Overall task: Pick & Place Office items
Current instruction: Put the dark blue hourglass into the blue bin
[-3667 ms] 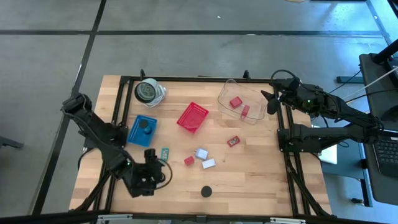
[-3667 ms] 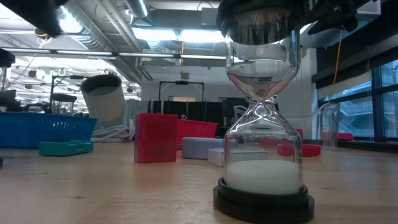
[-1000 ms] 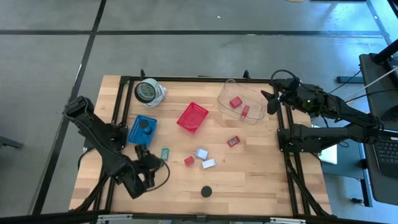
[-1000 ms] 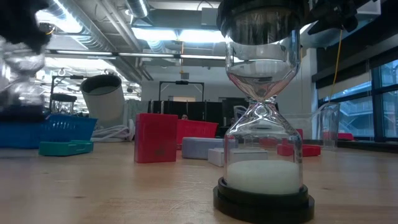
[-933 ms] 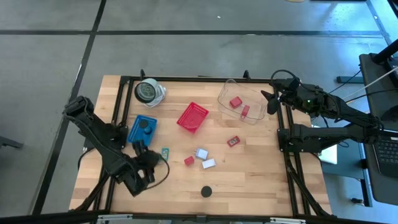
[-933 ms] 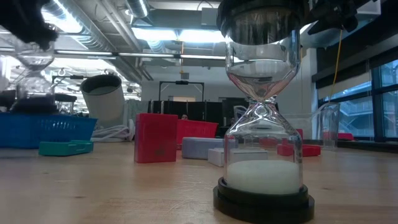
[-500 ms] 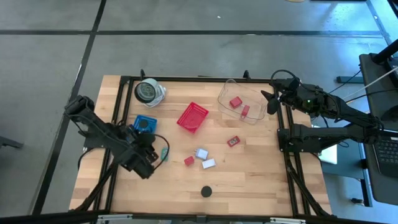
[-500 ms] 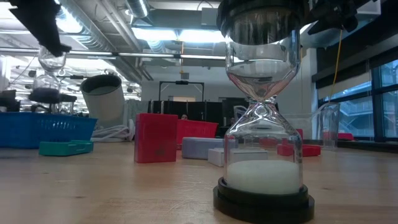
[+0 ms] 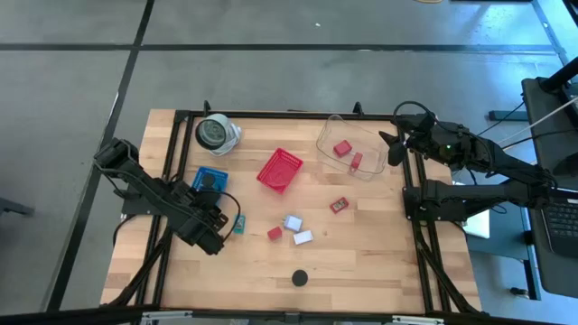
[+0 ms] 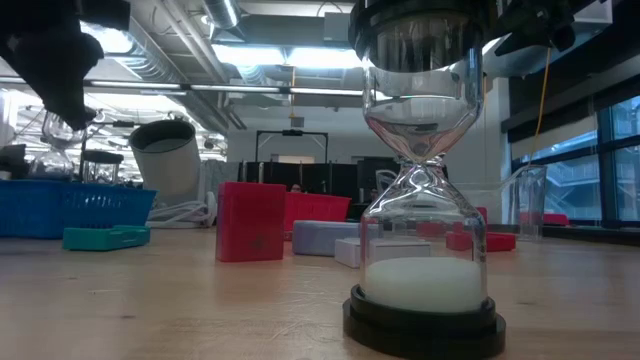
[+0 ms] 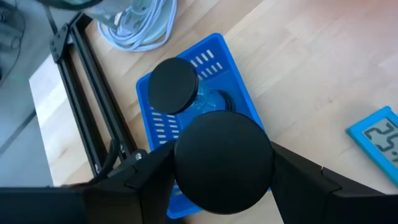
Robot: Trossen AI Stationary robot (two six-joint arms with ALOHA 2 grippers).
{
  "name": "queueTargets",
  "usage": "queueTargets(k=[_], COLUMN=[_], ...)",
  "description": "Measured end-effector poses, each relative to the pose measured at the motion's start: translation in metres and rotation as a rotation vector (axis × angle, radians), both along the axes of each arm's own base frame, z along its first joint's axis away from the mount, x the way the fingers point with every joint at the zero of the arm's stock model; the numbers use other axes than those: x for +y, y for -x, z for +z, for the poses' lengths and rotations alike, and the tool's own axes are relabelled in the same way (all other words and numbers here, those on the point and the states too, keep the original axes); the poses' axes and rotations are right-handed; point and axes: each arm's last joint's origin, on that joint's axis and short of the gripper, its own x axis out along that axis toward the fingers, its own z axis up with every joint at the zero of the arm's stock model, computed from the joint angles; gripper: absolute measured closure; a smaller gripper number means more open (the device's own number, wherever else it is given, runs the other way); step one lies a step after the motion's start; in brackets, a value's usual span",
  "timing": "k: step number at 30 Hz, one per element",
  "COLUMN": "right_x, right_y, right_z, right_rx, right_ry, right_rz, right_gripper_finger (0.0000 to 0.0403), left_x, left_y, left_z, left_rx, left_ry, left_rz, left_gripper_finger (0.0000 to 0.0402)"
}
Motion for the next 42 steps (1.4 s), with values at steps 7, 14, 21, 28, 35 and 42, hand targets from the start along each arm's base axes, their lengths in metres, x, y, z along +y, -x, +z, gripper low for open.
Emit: queueTargets(k=[7, 14, 21, 28, 35, 42], right_x=[0.000, 0.000, 0.000, 0.000, 0.000, 0.000], right_y=[0.000, 0.000, 0.000, 0.000, 0.000, 0.000], right_z=[0.000, 0.000, 0.000, 0.000, 0.000, 0.000], right_rx=[0.000, 0.000, 0.000, 0.000, 0.000, 0.000], right_ry=[0.000, 0.000, 0.000, 0.000, 0.000, 0.000], right_rz=[0.000, 0.000, 0.000, 0.000, 0.000, 0.001], right_gripper_finger=[0.0133, 0.0133, 0.0133, 0.0133, 0.0133, 0.0133], left_x=[0.001, 0.005, 0.008, 0.009, 0.009, 0.009], left_y=[0.002, 0.007, 0.012, 0.013, 0.013, 0.014], left_z=[-0.010, -0.022, -0.029, -0.034, -0.034, -0.034], left_rx=[-0.033, -0.017, 0.015, -0.002, -0.009, -0.002], left_ry=[0.004, -0.002, -0.014, -0.012, -0.013, -0.002], left_rz=[0.040, 0.060, 0.086, 0.102, 0.114, 0.124], left_gripper_finger=[0.0176, 0.0176, 0.0176, 0.0176, 0.0175, 0.0175])
